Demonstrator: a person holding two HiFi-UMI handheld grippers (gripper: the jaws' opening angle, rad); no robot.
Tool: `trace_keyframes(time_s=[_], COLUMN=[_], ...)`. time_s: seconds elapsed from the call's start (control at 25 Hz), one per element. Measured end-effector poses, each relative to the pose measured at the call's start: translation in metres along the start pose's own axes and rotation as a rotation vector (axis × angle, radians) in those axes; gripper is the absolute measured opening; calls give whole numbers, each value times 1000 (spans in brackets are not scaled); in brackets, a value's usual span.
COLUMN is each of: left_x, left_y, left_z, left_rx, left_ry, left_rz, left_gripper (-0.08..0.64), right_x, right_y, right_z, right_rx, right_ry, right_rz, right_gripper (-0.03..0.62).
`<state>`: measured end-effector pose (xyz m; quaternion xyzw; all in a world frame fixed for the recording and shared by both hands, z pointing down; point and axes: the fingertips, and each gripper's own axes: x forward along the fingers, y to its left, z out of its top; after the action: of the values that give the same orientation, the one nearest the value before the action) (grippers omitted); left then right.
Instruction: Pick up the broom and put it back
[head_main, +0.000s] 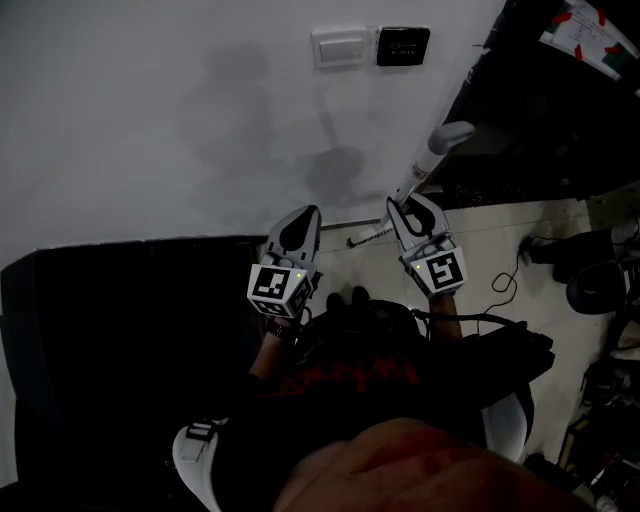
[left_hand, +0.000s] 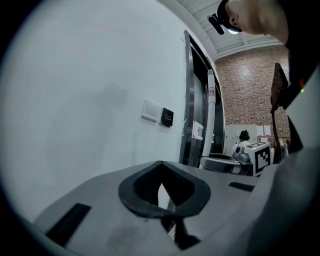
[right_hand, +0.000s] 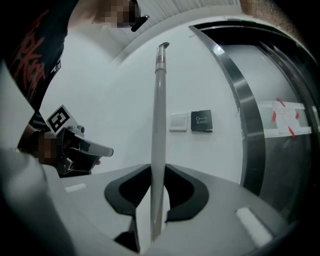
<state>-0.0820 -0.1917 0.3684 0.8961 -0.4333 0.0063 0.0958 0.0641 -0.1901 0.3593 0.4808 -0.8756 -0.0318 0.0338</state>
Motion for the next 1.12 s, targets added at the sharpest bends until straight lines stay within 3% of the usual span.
trace_keyframes(time_s=[0.24,0.4,0.76,0.96,1.12], left_x=[2,5,8,-3,-10], left_y=[-8,-10,-20,-25,-21], left_z=[-3,-5,-15,-25,-42], left_rx=[-1,2,-13,-23,-20], left_ry=[12,17,45,87,134], left_rz=[-14,-14,1,15,28], left_gripper=[5,5,5,5,5], right_x=[-10,-11,-10,-14,-12], right_y=[-13,-12,-3,11,23], right_z=[-6,-4,-30,-78,-164], right_rx=[49,96,175,149,166], right_ry=[-8,-32,22,125,292], right_rz=[-14,23,66,-4,-108], right_gripper=[87,87,87,87,86])
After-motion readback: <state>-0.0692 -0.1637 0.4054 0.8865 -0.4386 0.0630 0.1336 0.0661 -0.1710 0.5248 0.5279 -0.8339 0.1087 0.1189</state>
